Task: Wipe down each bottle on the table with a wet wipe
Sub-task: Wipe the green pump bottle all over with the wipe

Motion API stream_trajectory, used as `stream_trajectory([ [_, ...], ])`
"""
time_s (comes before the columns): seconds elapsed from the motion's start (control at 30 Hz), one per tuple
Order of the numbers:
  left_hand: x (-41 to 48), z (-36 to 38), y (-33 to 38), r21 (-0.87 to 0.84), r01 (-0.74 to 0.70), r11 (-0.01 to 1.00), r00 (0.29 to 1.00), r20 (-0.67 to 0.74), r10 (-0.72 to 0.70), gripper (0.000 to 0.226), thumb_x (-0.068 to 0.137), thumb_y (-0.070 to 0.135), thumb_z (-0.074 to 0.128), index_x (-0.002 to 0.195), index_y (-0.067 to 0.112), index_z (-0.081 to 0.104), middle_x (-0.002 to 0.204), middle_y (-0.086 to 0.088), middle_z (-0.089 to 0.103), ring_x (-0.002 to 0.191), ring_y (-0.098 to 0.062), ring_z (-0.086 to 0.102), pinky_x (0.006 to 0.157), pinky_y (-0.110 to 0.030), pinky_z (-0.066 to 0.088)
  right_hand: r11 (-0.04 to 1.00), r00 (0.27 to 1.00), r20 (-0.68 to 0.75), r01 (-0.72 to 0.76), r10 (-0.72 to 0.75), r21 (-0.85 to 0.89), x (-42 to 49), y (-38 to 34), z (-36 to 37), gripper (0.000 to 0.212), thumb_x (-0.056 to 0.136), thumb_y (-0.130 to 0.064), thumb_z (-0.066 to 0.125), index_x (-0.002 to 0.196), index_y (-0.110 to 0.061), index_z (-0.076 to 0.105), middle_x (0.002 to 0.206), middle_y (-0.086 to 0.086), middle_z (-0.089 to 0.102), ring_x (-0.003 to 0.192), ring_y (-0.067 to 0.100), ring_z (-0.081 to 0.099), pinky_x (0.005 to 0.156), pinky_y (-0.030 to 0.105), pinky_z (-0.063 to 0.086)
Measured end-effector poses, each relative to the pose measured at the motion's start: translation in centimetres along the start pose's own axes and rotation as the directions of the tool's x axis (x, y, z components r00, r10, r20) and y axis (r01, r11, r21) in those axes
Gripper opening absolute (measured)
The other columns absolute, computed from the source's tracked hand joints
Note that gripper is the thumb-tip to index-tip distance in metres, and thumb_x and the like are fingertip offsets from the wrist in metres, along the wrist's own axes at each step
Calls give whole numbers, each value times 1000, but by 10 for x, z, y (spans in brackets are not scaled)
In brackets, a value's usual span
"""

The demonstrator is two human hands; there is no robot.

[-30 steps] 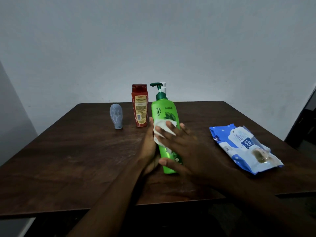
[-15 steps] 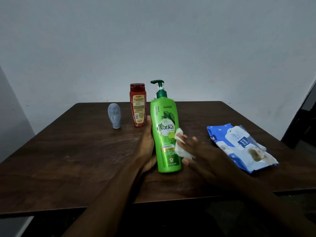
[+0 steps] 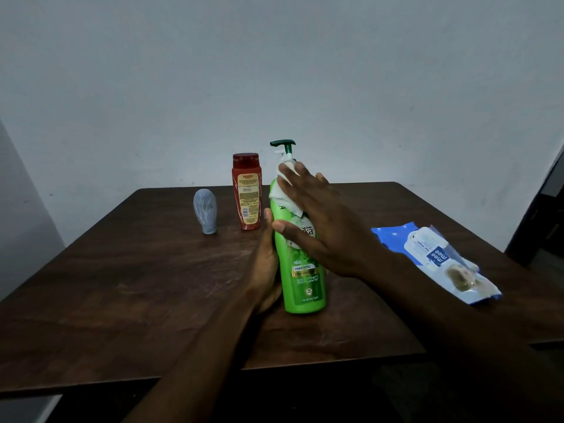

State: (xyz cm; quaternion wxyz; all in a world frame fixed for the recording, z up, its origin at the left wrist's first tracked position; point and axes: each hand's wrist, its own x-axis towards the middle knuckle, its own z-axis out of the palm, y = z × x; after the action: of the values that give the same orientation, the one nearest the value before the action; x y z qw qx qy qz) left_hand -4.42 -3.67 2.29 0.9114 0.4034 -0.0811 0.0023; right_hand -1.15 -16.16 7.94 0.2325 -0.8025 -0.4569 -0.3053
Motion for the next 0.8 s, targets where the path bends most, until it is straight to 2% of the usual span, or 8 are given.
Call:
stream_trajectory([
  [0.17,-5,1,5,201,-118,972,993,2,120,49,85,72,54,116,40,73,130,-8,69,120,-30,66,104,-52,49,994,990,-133,52,-39,93,-3,-6,-10,57,99,-30,59,147,-5,44,159,5,36,150,16,25,119,49,28],
  [0.3,-9,-1,5,427,-143,893,985,-27,170,32,81,45,72,105,25,74,100,-8,78,96,-34,73,78,-42,60,967,985,-117,-99,129,235,-8,-26,-12,75,98,-36,57,157,-9,20,166,1,13,152,6,11,123,48,21],
  [0.4,-18,5,6,495,-169,852,981,5,192,30,72,32,68,100,20,68,86,1,79,79,-18,76,66,-28,59,925,950,-108,-252,292,284,2,-41,-19,75,94,-50,51,157,-20,24,161,-7,29,140,-21,11,126,37,5],
  [0.43,-22,7,7,514,-172,841,981,12,193,30,71,32,71,99,22,68,86,1,79,80,-17,77,68,-29,60,883,930,-78,-312,359,351,7,-46,-24,67,93,-51,50,153,-28,32,151,-14,44,134,-25,21,125,38,9],
  [0.5,-26,10,9,555,-158,816,984,21,176,30,73,36,80,100,24,72,96,-1,79,89,-20,77,78,-38,61,730,875,3,-406,484,550,18,-50,-34,40,91,-44,48,131,-47,53,116,-22,67,117,-6,55,114,45,36],
  [0.6,-30,10,12,601,-126,789,989,10,151,28,81,32,79,106,25,72,103,-2,79,95,-22,76,89,-47,60,575,849,83,-423,523,700,32,-48,-52,39,93,-15,44,115,-37,66,103,3,73,89,19,68,78,37,52],
  [0.67,-31,10,13,609,-119,784,989,7,145,28,82,32,78,108,26,71,103,-3,79,95,-22,76,90,-50,59,531,847,110,-421,520,735,41,-46,-62,41,88,-8,45,120,-22,68,110,7,73,94,11,67,82,33,52],
  [0.8,-35,13,14,628,-128,768,989,19,149,28,75,39,79,102,34,74,103,0,79,96,-20,76,90,-48,59,155,826,234,-357,512,921,50,-38,-65,60,65,-5,47,125,-4,56,123,23,66,121,36,61,109,51,44],
])
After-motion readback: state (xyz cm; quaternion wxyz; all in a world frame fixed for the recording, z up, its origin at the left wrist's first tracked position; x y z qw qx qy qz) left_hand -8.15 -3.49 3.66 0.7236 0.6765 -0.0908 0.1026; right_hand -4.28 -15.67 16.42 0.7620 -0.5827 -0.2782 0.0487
